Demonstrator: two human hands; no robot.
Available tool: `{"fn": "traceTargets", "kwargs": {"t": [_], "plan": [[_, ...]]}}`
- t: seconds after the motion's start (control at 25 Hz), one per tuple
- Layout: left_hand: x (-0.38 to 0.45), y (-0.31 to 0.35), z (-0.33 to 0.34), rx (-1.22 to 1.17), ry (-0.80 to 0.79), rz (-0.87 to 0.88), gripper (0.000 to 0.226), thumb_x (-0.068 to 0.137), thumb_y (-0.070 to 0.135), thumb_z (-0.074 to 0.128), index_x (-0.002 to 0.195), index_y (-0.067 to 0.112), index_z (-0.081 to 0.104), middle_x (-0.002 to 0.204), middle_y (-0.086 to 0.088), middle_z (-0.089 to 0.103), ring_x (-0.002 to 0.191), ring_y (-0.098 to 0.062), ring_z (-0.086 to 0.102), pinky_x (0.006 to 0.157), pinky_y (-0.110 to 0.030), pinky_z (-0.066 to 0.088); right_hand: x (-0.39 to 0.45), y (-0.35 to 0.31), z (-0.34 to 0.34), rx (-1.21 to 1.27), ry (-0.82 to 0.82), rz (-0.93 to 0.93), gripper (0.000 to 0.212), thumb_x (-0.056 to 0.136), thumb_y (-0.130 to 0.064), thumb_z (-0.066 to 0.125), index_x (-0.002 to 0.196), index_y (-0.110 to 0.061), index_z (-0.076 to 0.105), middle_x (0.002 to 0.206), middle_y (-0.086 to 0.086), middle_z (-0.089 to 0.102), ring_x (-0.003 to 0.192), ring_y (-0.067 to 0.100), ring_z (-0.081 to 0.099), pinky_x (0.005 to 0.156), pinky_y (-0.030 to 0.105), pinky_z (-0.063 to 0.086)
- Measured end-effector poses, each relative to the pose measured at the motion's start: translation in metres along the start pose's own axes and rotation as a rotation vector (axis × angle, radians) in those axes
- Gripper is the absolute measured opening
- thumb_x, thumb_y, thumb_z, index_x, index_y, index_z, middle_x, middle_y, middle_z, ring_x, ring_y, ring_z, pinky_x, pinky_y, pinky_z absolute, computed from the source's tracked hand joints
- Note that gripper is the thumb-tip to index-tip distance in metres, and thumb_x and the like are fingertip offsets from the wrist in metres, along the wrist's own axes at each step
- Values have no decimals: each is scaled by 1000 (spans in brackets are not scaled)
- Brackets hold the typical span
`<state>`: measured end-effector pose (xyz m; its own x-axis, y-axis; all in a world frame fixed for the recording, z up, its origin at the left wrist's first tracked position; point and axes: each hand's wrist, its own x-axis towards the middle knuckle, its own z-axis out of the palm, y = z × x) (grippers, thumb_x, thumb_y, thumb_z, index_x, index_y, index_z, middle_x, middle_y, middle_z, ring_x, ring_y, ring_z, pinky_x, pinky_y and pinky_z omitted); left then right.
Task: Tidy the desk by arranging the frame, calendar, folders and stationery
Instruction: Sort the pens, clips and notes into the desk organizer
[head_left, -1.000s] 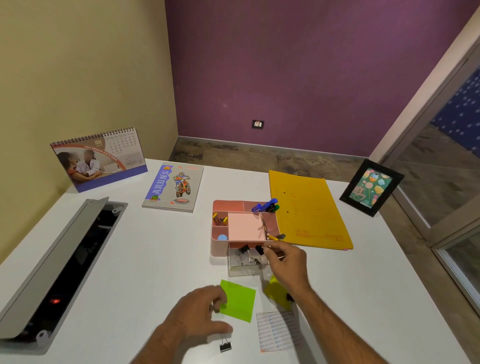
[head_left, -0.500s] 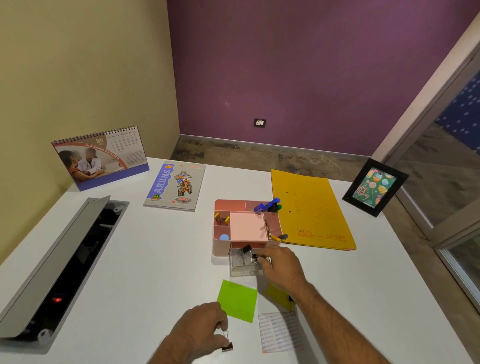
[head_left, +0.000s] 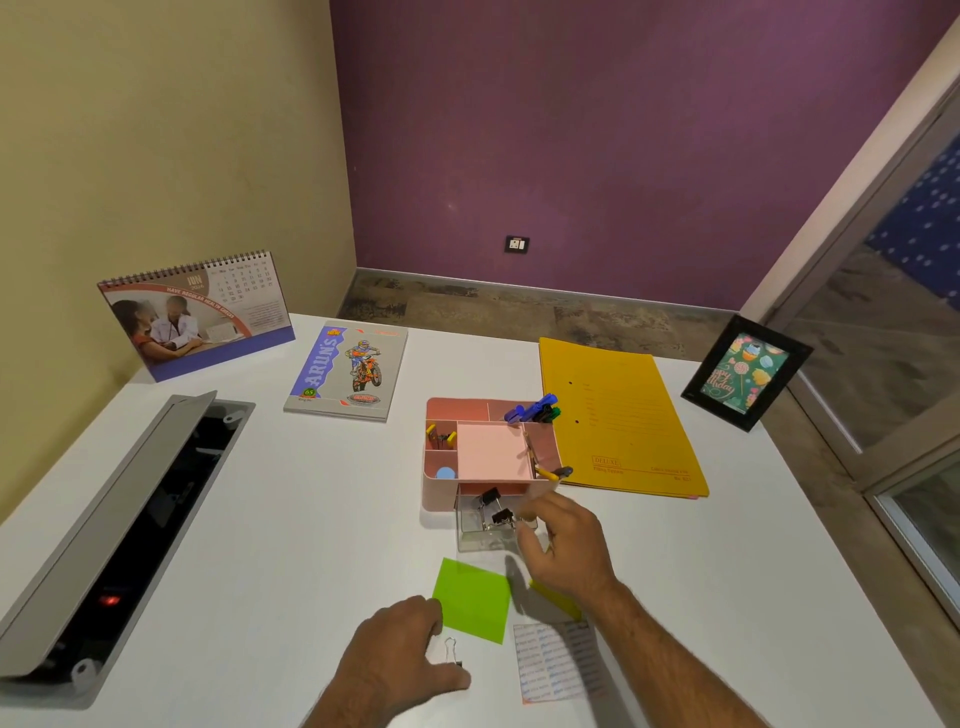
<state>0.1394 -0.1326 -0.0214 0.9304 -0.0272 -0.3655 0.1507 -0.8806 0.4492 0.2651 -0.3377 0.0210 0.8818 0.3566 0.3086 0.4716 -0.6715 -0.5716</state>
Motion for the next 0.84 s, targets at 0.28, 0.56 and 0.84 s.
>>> {"fn": "traceTargets", "kwargs": {"t": [0.28, 0.56, 0.84], "plan": [[1, 17, 4, 17, -30, -221, 35, 64, 58, 56, 79, 28, 46, 89, 6, 54, 95, -19, 60, 77, -30, 46, -35, -10, 16, 109, -63, 26, 6, 78, -27, 63, 75, -24, 68, 74, -14, 65, 64, -2, 55, 57, 27, 49], [-3, 20, 9, 32, 135, -118, 38, 85, 53, 44, 64, 24, 31, 67, 2, 40, 81, -23, 58, 62, -32, 34, -67, -18, 30, 213, -247, 239, 11, 73, -30, 69, 82, -26, 74, 69, -17, 68, 61, 1, 62, 61, 25, 53], [-4, 22, 7, -606, 316, 137, 19, 87, 44, 56, 83, 27, 65, 72, 6, 65, 65, -13, 59, 62, -37, 53, -58, -30, 28, 732, -277, 606, 17, 74, -9, 78, 91, -8, 73, 75, 14, 71, 54, 20, 63, 58, 40, 58]]}}
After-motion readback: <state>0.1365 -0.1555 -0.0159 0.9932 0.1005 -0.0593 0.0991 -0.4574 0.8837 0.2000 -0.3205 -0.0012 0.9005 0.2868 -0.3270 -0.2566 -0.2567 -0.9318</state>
